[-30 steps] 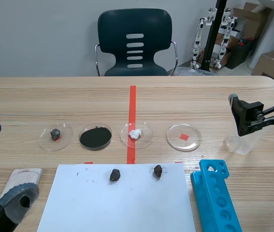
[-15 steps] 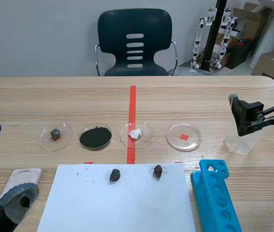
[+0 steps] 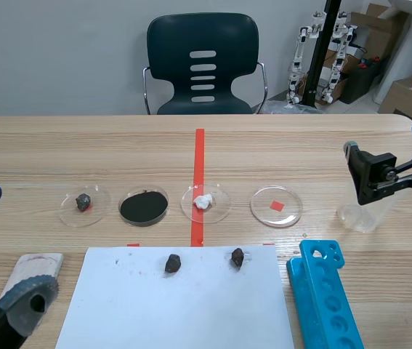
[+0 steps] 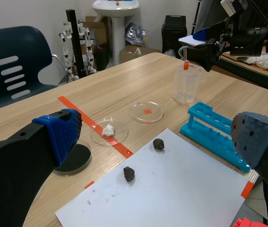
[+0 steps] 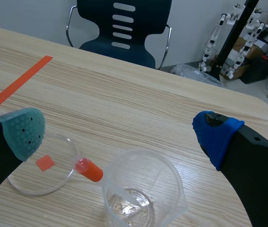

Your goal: Return to the home posture

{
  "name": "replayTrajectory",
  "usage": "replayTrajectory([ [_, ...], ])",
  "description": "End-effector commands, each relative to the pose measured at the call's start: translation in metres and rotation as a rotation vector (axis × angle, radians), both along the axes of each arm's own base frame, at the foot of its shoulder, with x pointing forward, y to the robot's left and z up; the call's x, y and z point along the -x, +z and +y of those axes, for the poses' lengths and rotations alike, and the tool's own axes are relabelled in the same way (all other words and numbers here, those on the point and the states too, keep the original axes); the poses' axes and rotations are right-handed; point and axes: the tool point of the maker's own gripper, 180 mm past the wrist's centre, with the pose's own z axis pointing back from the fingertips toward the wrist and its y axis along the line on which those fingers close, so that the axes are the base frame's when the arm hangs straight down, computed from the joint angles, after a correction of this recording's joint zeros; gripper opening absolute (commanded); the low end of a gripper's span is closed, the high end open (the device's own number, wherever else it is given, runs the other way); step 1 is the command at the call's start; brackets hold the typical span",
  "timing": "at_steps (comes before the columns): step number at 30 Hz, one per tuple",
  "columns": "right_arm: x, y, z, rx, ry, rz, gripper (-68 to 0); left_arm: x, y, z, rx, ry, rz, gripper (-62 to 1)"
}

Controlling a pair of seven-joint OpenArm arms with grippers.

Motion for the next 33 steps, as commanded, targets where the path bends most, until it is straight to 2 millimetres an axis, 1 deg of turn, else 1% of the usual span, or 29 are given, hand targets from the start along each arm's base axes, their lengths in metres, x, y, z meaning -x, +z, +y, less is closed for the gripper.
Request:
replayTrajectory([
  [1, -0.005, 0.016, -0.002, 0.001, 0.003, -0.047, 0.4, -0.001, 0.009, 0.0, 0.021, 0.004, -0.023, 1.4],
  [5, -0.003, 0.016, -0.001, 0.002, 0.006, -0.046, 0.4, -0.001, 0.009, 0.0, 0.021, 0.004, -0.023, 1.4],
  [7, 0.002, 0.017, 0.003, 0.011, 0.022, -0.044, 0.4, -0.001, 0.009, 0.0, 0.021, 0.004, -0.024, 1.4],
  [15, 0.038, 0.041, 0.042, 0.04, 0.138, -0.07, 0.4, -0.001, 0.009, 0.0, 0.021, 0.004, -0.024, 1.4],
  [18, 0.055, 0.044, 0.057, 0.039, 0.171, -0.064, 0.4, -0.001, 0.009, 0.0, 0.021, 0.004, -0.024, 1.4],
  [24, 0.096, 0.044, 0.09, 0.082, 0.27, -0.034, 0.4, -0.001, 0.009, 0.0, 0.021, 0.004, -0.024, 1.4],
  [28, 0.124, 0.052, 0.112, 0.115, 0.359, -0.07, 0.4, -0.001, 0.009, 0.0, 0.021, 0.004, -0.024, 1.4],
  [33, 0.154, 0.057, 0.132, 0.144, 0.455, -0.094, 0.4, -0.001, 0.009, 0.0, 0.021, 0.004, -0.024, 1.4],
])
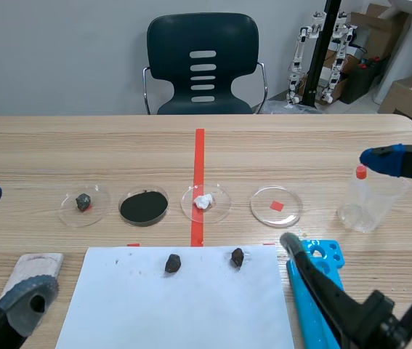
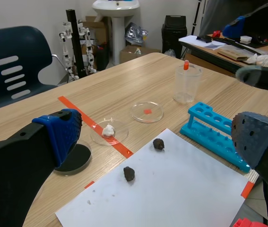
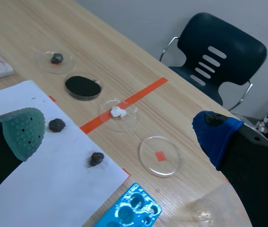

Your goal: Return to the home posture

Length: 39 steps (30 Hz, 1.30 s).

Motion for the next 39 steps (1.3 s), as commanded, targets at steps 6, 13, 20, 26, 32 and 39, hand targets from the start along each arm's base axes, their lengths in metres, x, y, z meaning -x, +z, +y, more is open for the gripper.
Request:
replayTrajectory([
  [6, 0.02, 0.012, 0.013, 0.01, 0.06, -0.051, 0.4, -0.001, 0.009, 0.0, 0.02, 0.003, -0.023, 1.4],
  [13, 0.019, 0.013, 0.013, 0.023, 0.048, -0.067, 0.4, -0.001, 0.009, 0.0, 0.02, 0.003, -0.023, 1.4],
  [20, 0.019, 0.014, 0.013, 0.022, 0.048, -0.067, 0.4, -0.001, 0.009, 0.0, 0.02, 0.003, -0.023, 1.4],
  [26, 0.019, 0.014, 0.014, 0.02, 0.05, -0.07, 0.4, -0.001, 0.009, 0.0, 0.02, 0.003, -0.023, 1.4],
  [32, 0.02, 0.016, 0.014, 0.012, 0.055, -0.079, 0.4, -0.001, 0.009, 0.0, 0.02, 0.003, -0.023, 1.4],
  [39, 0.02, 0.02, 0.016, 0.001, 0.061, -0.094, 0.4, -0.001, 0.009, 0.0, 0.02, 0.003, -0.023, 1.4],
])
